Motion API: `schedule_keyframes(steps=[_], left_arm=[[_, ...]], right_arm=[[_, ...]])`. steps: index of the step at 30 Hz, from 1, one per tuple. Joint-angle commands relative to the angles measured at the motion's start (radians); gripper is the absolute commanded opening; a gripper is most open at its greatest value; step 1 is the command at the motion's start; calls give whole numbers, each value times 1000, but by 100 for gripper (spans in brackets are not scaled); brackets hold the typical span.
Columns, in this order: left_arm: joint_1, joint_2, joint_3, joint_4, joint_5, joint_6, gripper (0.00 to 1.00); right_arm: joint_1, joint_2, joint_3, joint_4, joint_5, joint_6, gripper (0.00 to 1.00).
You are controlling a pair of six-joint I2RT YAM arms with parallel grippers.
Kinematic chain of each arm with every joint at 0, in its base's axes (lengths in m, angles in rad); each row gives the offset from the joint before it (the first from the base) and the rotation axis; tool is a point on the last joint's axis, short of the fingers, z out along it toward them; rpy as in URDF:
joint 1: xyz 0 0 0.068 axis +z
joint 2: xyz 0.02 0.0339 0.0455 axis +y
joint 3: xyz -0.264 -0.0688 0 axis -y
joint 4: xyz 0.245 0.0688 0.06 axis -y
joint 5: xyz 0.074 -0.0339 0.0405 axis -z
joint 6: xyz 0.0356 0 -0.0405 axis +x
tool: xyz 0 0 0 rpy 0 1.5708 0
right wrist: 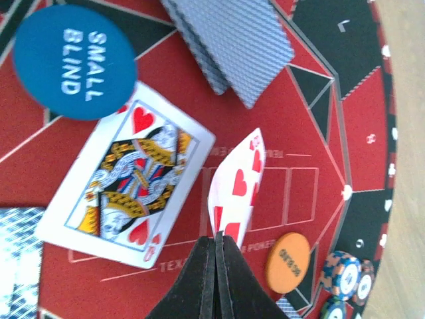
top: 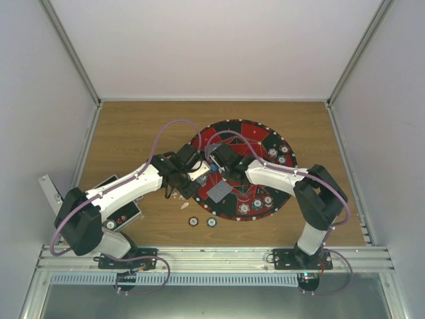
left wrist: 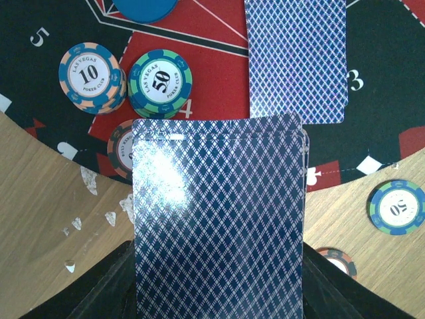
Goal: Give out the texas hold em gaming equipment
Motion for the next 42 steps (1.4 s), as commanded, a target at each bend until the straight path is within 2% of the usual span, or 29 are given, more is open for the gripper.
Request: schedule_keyframes(steps=[1, 8, 15, 18, 20, 25, 29, 33, 36, 39, 42], left_arm=[[5, -30, -10, 33, -4, -5, 56], [4, -38, -12, 34, 1, -7, 56], [4, -49, -14, 34, 4, -7, 56], [4, -53, -16, 35, 5, -8, 56], [4, -54, -15, 35, 5, -8, 56], [4, -57, -15, 35, 2, -8, 56], [3, -59, -17, 38, 7, -7, 56], [1, -60, -15, 37, 8, -4, 56], [1, -62, -15, 36, 8, -4, 56], [0, -65, -16, 36, 8, -4, 56], [-1, -66, -17, 36, 7, -4, 56]], right_arm=[[23, -31, -29, -31, -59, -8, 1], [33, -33, -28, -94, -228, 0, 1], [34, -12, -17, -95, -254, 18, 1], [32, -7, 11, -109, -263, 39, 26], [28, -23, 18, -115, -262, 52, 37], [-34, -115, 34, -130, -290, 128, 50], [-158, -175, 75, -152, -489, 233, 60], [-279, -134, 132, -189, -930, 349, 66], [-315, -26, 178, -237, -1219, 386, 69], [-312, 73, 215, -267, -1404, 399, 69], [-294, 145, 244, -283, -1465, 405, 70]])
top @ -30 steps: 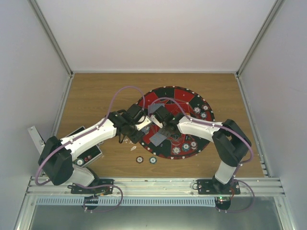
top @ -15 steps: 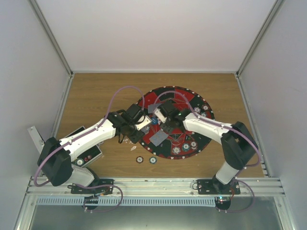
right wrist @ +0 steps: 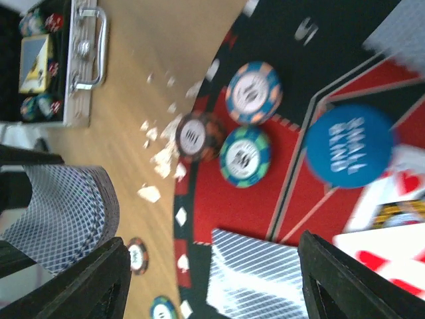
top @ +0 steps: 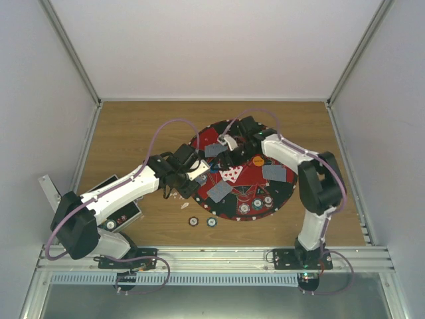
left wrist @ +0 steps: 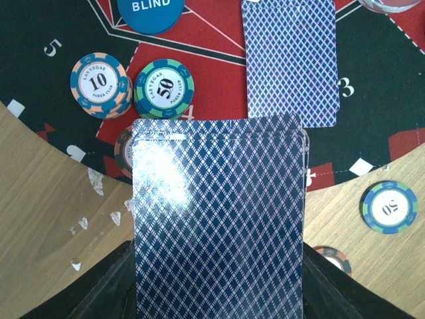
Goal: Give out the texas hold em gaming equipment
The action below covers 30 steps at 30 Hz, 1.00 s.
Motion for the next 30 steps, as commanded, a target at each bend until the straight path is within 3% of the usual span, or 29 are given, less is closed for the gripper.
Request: schedule_keyframes(steps=[1, 13, 19, 30], left_arm=[[0, -27, -9, 34, 4, -3, 56], [0, -23, -11, 35, 3, -3, 56], [0, -21, -12, 37, 5, -3, 56], [0, -23, -11, 35, 2, -3, 56]], right_arm=[[29, 107, 49, -100, -272, 37, 70], [77, 220, 131, -118, -373, 20, 73], [102, 287, 205, -212, -386, -52, 73], [113, 344, 263, -308, -277, -102, 65]])
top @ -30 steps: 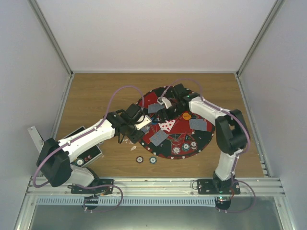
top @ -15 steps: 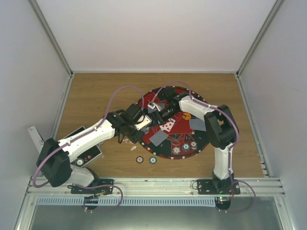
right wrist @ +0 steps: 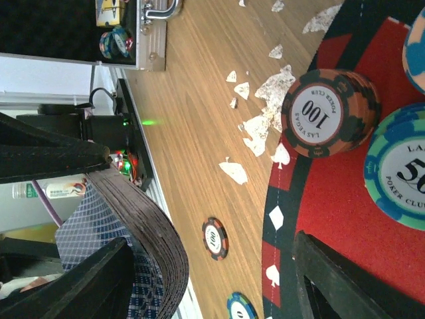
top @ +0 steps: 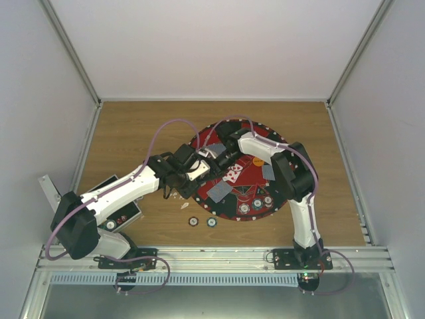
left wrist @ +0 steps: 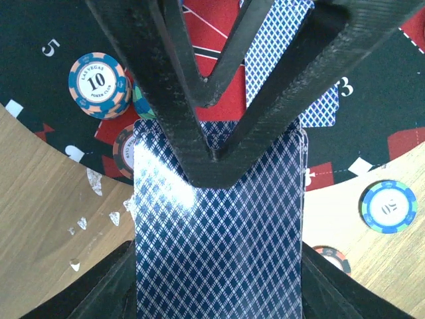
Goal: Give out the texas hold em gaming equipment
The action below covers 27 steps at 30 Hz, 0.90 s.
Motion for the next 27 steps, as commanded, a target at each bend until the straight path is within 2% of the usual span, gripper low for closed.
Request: schedule_keyframes(steps=[1, 13, 17, 22, 25, 27], left_arm=[[0, -23, -11, 35, 1, -3, 56], [0, -18, -11, 36, 1, -2, 56], [0, -17, -11, 36, -2, -1, 56], [0, -14, -11, 36, -4, -1, 55], [0, -11, -10, 37, -4, 0, 55], [0, -11, -10, 36, -4, -1, 55]], right_arm=[[-1, 17, 20, -47, 68, -15, 63], [-74, -10, 17, -43, 81, 1, 45], [-75, -15, 14, -45, -4, -18, 41], [-74, -15, 1, -43, -120, -34, 31], [-73, -8, -10, -48, -140, -43, 26], [-72, -6, -13, -55, -136, -48, 20]])
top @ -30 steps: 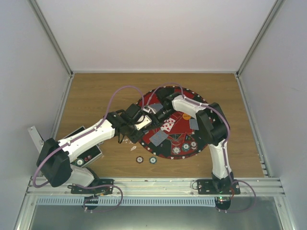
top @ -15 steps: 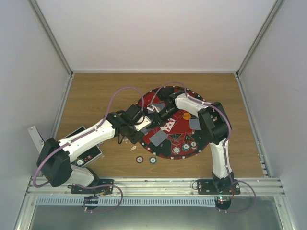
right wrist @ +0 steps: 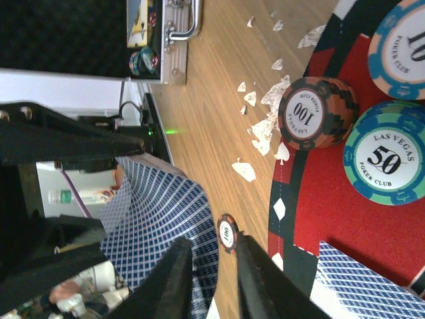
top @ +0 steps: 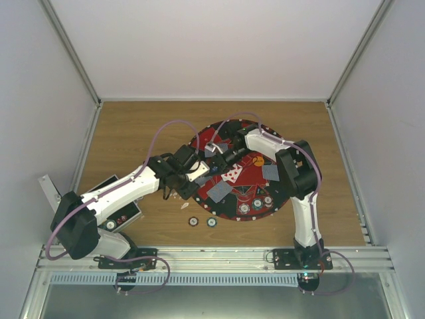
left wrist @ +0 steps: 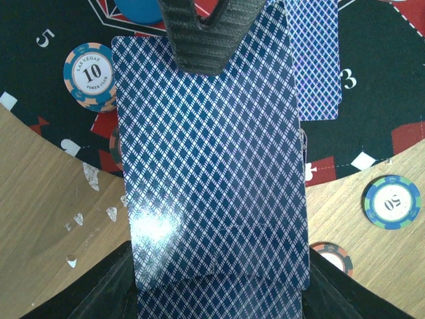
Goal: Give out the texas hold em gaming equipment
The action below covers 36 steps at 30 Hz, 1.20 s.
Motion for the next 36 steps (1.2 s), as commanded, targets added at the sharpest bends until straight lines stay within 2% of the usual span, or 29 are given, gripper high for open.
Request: schedule_keyframes(steps=[1, 5, 9, 15, 20, 23, 25, 33, 36], left_arm=[[0, -10, 3, 36, -6, -1, 55], [0, -11, 3, 35, -6, 0, 55], [0, -10, 3, 35, -7, 0, 55], [0, -12, 5, 35, -8, -1, 55], [0, -12, 2, 38, -8, 1, 55], [0, -10, 3, 40, -7, 1, 55], [0, -11, 3, 40, -6, 1, 55], [0, -15, 3, 42, -3, 6, 55], [0, -18, 0, 43, -4, 5, 55]], right_arm=[[2, -7, -13, -19, -48, -22, 16], [1, -20, -9, -16, -21, -20, 1], [-14, -49, -14, 13, -3, -3, 1], [-144, -161, -83, 93, 186, 75, 1], [-231, -275, -109, 107, 522, 45, 0], [-224, -325, -122, 147, 849, 37, 1], [-212, -354, -142, 192, 998, -2, 0], [-70, -367, -180, 354, 1462, -134, 1], [-18, -374, -224, 420, 1564, -191, 0]])
